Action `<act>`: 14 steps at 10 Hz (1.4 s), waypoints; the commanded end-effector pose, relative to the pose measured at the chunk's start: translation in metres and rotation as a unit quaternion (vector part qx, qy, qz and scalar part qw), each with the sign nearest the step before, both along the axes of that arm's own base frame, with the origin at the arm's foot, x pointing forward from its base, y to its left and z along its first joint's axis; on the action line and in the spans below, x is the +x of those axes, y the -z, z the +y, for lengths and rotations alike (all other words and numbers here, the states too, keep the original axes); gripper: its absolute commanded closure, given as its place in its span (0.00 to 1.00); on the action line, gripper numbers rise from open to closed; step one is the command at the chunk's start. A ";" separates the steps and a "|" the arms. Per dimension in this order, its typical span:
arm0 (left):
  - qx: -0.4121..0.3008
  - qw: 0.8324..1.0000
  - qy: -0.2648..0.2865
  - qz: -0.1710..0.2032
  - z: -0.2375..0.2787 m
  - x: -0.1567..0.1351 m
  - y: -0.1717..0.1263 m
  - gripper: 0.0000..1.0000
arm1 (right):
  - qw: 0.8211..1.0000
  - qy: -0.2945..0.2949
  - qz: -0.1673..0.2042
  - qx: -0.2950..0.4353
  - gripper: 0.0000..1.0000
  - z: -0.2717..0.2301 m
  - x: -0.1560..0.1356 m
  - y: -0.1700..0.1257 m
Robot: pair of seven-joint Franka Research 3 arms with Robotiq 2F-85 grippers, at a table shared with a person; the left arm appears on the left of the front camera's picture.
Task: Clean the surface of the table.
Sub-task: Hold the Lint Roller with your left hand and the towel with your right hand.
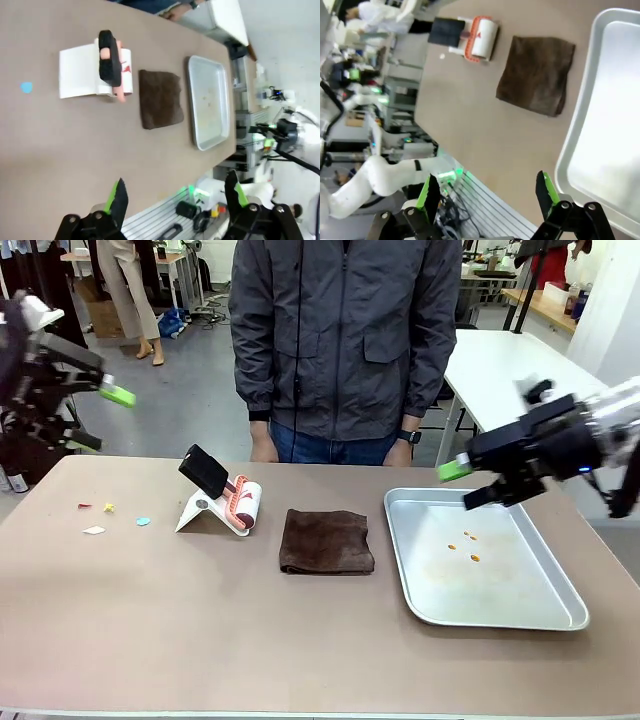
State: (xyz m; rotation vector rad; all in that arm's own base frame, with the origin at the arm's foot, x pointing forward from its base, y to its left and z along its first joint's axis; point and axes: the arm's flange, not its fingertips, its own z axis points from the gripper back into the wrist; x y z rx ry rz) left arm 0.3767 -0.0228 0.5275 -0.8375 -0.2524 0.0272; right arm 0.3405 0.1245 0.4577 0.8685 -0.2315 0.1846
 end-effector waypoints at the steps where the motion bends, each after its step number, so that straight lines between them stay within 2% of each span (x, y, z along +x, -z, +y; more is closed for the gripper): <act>1: 0.057 0.997 0.007 0.045 -0.005 0.034 -0.001 0.00 | 0.999 0.034 0.038 -0.012 0.00 0.044 0.033 0.008; 2: 0.075 0.995 0.005 0.062 -0.015 0.046 0.003 0.00 | 0.996 0.073 0.055 0.017 0.00 0.070 0.043 0.013; 3: 0.089 0.993 -0.002 0.075 -0.023 0.056 0.009 0.00 | 0.991 0.114 0.064 0.009 0.00 0.091 0.054 0.022; 6: 0.104 0.990 0.004 0.096 -0.031 0.074 0.035 0.00 | 0.981 0.163 0.071 -0.079 0.00 0.137 0.081 0.065; 10: 0.106 0.989 0.021 0.104 -0.037 0.085 0.060 0.00 | 0.972 0.157 0.105 -0.143 0.00 0.154 0.107 0.107; 12: 0.091 0.991 0.022 0.095 -0.034 0.086 0.061 0.00 | 0.971 0.154 0.108 -0.148 0.00 0.148 0.107 0.107; 13: 0.099 0.989 0.021 0.112 -0.040 0.082 0.065 0.00 | 0.973 0.152 0.098 -0.141 0.00 0.145 0.100 0.127; 14: 0.099 0.989 0.021 0.112 -0.040 0.082 0.065 0.00 | 0.973 0.152 0.098 -0.141 0.00 0.145 0.100 0.127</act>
